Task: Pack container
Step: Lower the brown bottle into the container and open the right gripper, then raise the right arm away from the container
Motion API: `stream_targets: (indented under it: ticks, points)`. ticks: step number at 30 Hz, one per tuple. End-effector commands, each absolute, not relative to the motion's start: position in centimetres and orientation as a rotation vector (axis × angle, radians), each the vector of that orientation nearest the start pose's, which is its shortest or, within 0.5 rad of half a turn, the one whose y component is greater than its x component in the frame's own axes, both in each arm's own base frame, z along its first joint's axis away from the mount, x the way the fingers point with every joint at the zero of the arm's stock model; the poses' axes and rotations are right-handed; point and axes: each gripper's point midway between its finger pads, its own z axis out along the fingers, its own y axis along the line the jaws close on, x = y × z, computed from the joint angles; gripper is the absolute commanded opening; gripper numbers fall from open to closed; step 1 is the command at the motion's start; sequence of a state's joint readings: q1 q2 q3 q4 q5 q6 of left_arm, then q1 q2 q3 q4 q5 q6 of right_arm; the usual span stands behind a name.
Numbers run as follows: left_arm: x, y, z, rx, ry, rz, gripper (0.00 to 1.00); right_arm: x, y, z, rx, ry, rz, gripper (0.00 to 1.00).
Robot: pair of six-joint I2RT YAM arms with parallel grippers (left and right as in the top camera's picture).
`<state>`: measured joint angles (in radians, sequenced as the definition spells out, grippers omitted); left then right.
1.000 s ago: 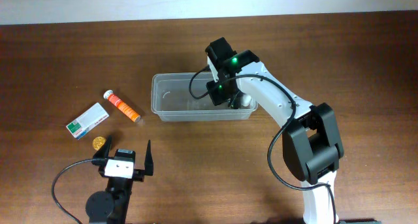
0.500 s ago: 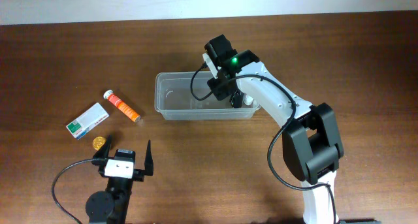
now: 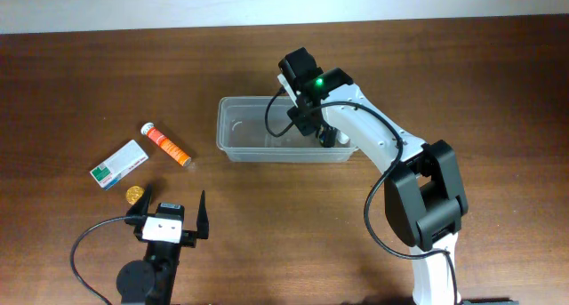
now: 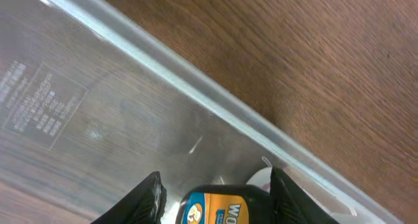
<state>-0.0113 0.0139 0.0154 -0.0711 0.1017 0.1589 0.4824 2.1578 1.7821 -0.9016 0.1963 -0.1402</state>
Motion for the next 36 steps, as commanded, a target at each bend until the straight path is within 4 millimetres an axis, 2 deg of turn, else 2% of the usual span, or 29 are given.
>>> stream_targets:
  ticks: [1,19,24,27,29,31,33,36]
  points:
    - [24.5,-1.9,15.9,0.208,1.626,0.024,0.99,45.4,19.0,7.7,-0.824,2.668,-0.275,0.45]
    - [24.5,-1.9,15.9,0.208,1.626,0.024,0.99,45.8,18.8,13.3,-0.793,2.655,-0.302,0.45]
    - [24.5,-1.9,15.9,0.208,1.626,0.025,0.99,45.3,18.8,13.2,-0.748,2.686,-0.28,0.45]
    - [24.5,-1.9,15.9,0.208,1.626,0.024,0.99,44.3,19.5,13.6,-0.739,2.722,-0.195,0.45]
    - [24.5,-1.9,15.9,0.208,1.626,0.024,0.99,43.6,19.8,15.0,-0.703,2.741,-0.143,0.46]
    - [24.5,-1.9,15.9,0.208,1.626,0.024,0.99,43.1,19.8,17.4,-0.669,2.741,-0.109,0.52]
    - [24.5,-1.9,15.9,0.208,1.626,0.024,0.99,42.6,19.6,20.3,-0.651,2.72,-0.087,0.56]
    - [24.5,-1.9,15.9,0.208,1.626,0.024,0.99,42.0,18.9,25.9,-0.589,2.652,-0.055,0.62]
